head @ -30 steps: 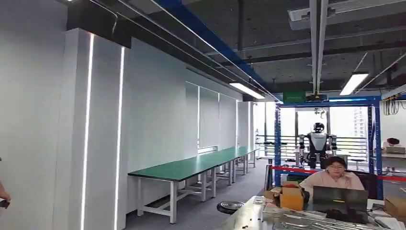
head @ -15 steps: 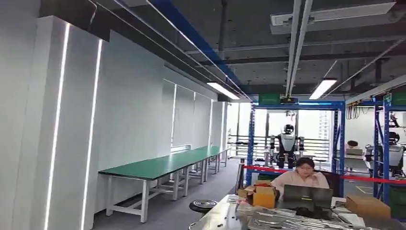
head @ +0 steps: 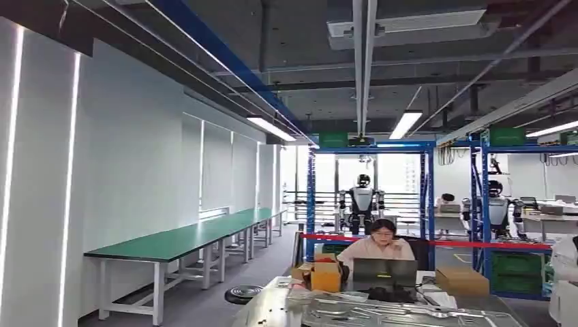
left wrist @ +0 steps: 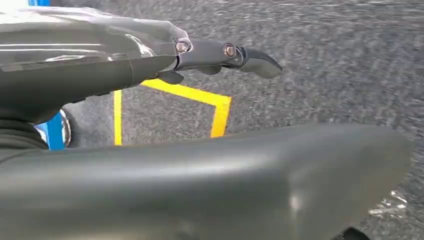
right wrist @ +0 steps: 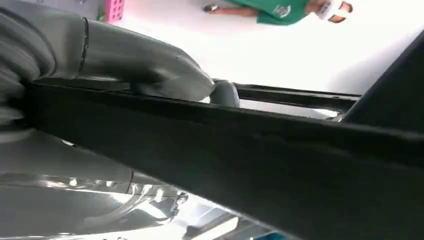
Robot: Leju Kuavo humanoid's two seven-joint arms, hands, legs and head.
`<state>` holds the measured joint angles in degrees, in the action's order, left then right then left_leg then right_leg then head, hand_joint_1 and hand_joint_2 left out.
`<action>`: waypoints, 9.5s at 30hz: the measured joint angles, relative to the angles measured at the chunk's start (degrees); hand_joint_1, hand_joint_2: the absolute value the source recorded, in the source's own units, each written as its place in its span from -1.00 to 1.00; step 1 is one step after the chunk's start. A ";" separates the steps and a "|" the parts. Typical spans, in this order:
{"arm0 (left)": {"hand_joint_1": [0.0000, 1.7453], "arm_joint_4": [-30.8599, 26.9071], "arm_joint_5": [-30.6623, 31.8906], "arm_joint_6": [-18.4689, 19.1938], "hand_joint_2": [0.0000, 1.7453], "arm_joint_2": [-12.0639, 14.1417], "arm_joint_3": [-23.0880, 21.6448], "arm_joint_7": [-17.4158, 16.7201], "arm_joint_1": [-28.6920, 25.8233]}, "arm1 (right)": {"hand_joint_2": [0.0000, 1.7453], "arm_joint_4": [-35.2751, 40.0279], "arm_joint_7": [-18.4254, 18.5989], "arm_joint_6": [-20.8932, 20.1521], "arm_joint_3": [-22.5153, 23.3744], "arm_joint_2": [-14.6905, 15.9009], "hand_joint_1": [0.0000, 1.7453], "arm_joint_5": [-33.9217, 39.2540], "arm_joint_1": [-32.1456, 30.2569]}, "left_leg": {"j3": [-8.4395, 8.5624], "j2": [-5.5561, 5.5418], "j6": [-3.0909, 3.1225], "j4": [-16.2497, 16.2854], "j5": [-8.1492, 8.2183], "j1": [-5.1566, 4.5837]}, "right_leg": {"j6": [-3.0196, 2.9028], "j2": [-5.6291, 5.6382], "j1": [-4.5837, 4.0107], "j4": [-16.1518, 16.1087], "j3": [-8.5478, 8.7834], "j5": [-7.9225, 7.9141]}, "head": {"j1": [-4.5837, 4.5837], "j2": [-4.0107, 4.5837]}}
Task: Take the parts from the cabinet and place them on the table.
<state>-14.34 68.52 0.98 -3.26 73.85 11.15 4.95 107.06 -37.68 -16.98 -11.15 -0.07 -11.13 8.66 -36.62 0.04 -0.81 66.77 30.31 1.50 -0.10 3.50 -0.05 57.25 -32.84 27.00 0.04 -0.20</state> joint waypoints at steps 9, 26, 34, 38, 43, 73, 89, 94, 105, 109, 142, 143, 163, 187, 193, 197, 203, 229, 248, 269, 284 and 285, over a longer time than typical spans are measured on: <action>-1.00 0.00 0.00 0.04 1.00 0.11 0.00 0.06 0.39 | 1.00 0.11 0.00 0.00 0.04 -0.02 1.00 -0.02 0.31 | 3.45 -1.11 2.14 -7.76 -1.97 0.39 | 2.77 -1.63 0.35 6.81 -3.56 4.23 | 0.02 0.00; -1.00 0.00 0.00 0.22 1.00 0.11 0.00 0.02 0.26 | 1.00 0.13 -0.04 0.00 0.07 -0.17 1.00 0.00 0.16 | -0.65 0.59 -0.24 5.51 7.17 0.01 | -0.12 -2.90 0.17 -0.27 -0.79 -0.71 | 0.02 0.00; -1.00 0.00 0.00 0.20 1.00 0.20 0.00 -0.02 -0.02 | 1.00 0.00 -0.02 0.00 0.07 -0.20 1.00 -0.04 -0.02 | 3.36 -2.74 0.80 -7.55 -1.82 -0.09 | 0.84 1.58 0.06 0.82 -0.91 0.02 | 0.02 -0.04; -1.00 0.00 0.00 0.20 1.00 0.22 0.00 0.02 0.36 | 1.00 0.07 -0.02 0.00 0.09 -0.20 1.00 0.00 -0.11 | 3.78 -1.25 1.91 -8.07 -2.17 0.03 | 2.10 0.15 0.16 1.57 -1.08 0.83 | 0.02 -0.02; -1.00 0.00 0.00 0.18 1.00 0.24 0.00 0.02 -0.04 | 1.00 0.00 0.00 0.00 0.02 -0.17 1.00 -0.02 -0.10 | 3.92 1.06 2.31 -8.05 -1.84 0.01 | 3.28 -3.04 0.75 19.39 -10.00 8.11 | 0.02 0.00; -1.00 0.00 0.04 0.17 1.00 0.22 0.00 0.02 0.01 | 1.00 0.00 -0.02 -0.02 0.02 -0.24 1.00 -0.02 -0.09 | 3.80 0.39 2.22 -8.38 -2.47 -0.07 | 3.09 -2.90 0.67 19.00 -8.40 9.13 | 0.02 0.00; -1.00 0.00 0.07 0.22 1.00 0.20 0.00 0.02 -0.07 | 1.00 -0.02 0.00 -0.02 0.07 -0.26 1.00 -0.04 -0.07 | -3.95 0.33 -0.23 9.62 6.31 -0.10 | -0.29 -3.11 0.10 -0.27 0.13 -0.16 | 0.00 0.00; -1.00 0.00 0.07 0.22 1.00 0.31 0.00 0.00 0.02 | 1.00 -0.02 0.00 -0.02 0.09 -0.26 1.00 -0.02 0.01 | 3.96 -0.01 0.94 -8.33 -2.19 -0.55 | 0.34 -2.44 -0.46 0.28 0.42 0.46 | 0.02 0.00; -1.00 0.00 0.07 0.20 1.00 0.28 0.00 0.02 0.05 | 1.00 -0.07 0.00 -0.02 0.04 -0.24 1.00 -0.04 -0.14 | 3.93 0.37 2.30 -8.68 -2.65 -0.26 | 3.19 -3.02 0.70 18.10 -7.89 7.90 | 0.02 0.00; -1.00 0.00 0.07 0.20 1.00 0.28 0.00 0.02 0.12 | 1.00 -0.07 0.00 -0.02 0.02 -0.24 1.00 -0.02 0.11 | 4.50 0.32 1.68 -8.65 -2.25 -0.38 | 2.69 -3.77 0.53 0.31 0.72 0.59 | 0.02 0.00; -1.00 0.00 -0.18 1.70 1.00 0.09 0.09 0.61 0.35 | 1.00 -0.17 -0.70 1.79 0.09 1.71 1.00 -3.23 0.19 | 5.18 0.17 1.28 -9.28 -1.74 -0.69 | 1.46 -3.80 -0.06 -0.21 -0.02 0.02 | 0.00 -0.02; -1.00 0.00 -0.17 1.70 1.00 0.09 0.09 0.61 0.35 | 1.00 -0.17 -0.70 1.77 0.11 1.73 1.00 -3.19 0.19 | 5.41 0.20 0.94 -9.53 -1.76 -0.65 | 1.12 -3.77 -0.11 -0.25 0.02 0.07 | 0.02 0.00; -1.00 0.00 -0.11 1.84 1.00 0.00 0.07 0.65 0.32 | 1.00 0.07 -0.79 1.53 0.31 1.75 1.00 -3.02 0.22 | 5.08 -0.07 3.10 -9.23 -2.40 -0.62 | 2.91 -3.53 0.41 11.36 -1.86 8.11 | 0.02 0.00; -1.00 0.07 -0.11 1.68 1.00 -0.18 0.07 0.57 0.20 | 1.00 -0.70 -0.13 2.08 0.35 1.81 1.00 -4.24 0.04 | 1.51 3.55 2.12 -7.73 -3.47 -2.04 | 0.70 -7.07 -0.51 -0.84 5.03 4.12 | -0.07 -0.02; -1.00 0.07 -0.09 1.60 1.00 -0.09 0.07 0.61 0.27 | 1.00 -0.42 -0.68 2.27 0.31 1.92 1.00 -3.50 0.19 | 3.12 1.02 3.61 -8.26 -3.05 -1.08 | 2.56 -4.14 0.04 10.57 -0.13 7.68 | -0.07 0.00; -1.00 0.07 -0.02 1.66 1.00 -0.11 0.07 0.59 0.07 | 1.00 -0.46 -0.70 2.25 0.31 2.03 1.00 -3.19 -0.14 | 5.11 -0.06 3.42 -8.25 -1.34 -0.95 | 2.94 -3.95 0.27 16.06 -6.68 8.85 | -0.07 0.00; -1.00 0.11 -0.02 1.66 1.00 -0.13 0.07 0.57 0.22 | 1.00 -0.33 -0.72 2.23 0.33 2.10 1.00 -3.15 -0.12 | 8.07 -0.62 1.69 -8.63 1.15 -1.00 | 0.55 -3.90 -0.44 1.36 -3.12 -1.00 | -0.04 -0.02; -1.00 0.17 0.07 1.60 1.00 -0.20 0.07 0.50 -0.01 | 1.00 0.00 -0.79 2.03 0.35 2.10 1.00 -2.97 -0.62 | 5.38 -0.73 3.32 -7.79 -0.38 -1.00 | 1.92 -3.44 0.17 9.50 -5.77 3.75 | -0.04 -0.02; -1.00 0.37 0.42 1.68 1.00 -0.44 0.04 0.46 0.16 | 1.00 0.04 -0.85 1.92 0.59 2.03 1.00 -2.84 -0.89 | -0.08 -0.24 0.91 -6.71 -3.46 -0.24 | 1.16 -3.24 0.24 -0.44 3.93 4.24 | -0.02 -0.09; -1.00 0.44 0.59 1.66 1.00 -0.68 0.02 0.46 0.56 | 1.00 0.46 -1.01 1.68 1.38 2.03 1.00 -2.75 -0.80 | 4.46 -0.52 1.37 -1.32 3.60 -0.94 | -1.46 -3.46 -0.57 -1.53 0.16 -0.33 | -0.02 -0.02; -1.00 0.52 0.70 1.62 1.00 -0.55 -0.02 0.57 0.17 | 1.00 0.46 -1.07 1.70 1.73 2.03 1.00 -2.78 -1.11 | 1.95 -0.53 2.47 -6.77 -1.54 0.03 | 2.64 -3.36 0.61 7.33 0.96 6.46 | -0.04 -0.02; -1.00 0.52 0.70 1.62 1.00 -0.55 -0.02 0.57 0.27 | 1.00 0.46 -1.07 1.70 1.73 2.03 1.00 -2.75 -1.15 | 2.25 -0.53 2.59 -6.77 -1.15 0.01 | 2.87 -3.36 0.62 12.28 -2.15 8.41 | -0.04 -0.02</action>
<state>-13.81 69.22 2.60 -3.80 73.83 11.72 5.21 107.51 -38.75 -15.28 -9.42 1.97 -13.88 7.51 -34.37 -0.49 1.78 60.00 29.16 1.50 2.76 0.14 0.57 69.53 -34.99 35.41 0.00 -0.22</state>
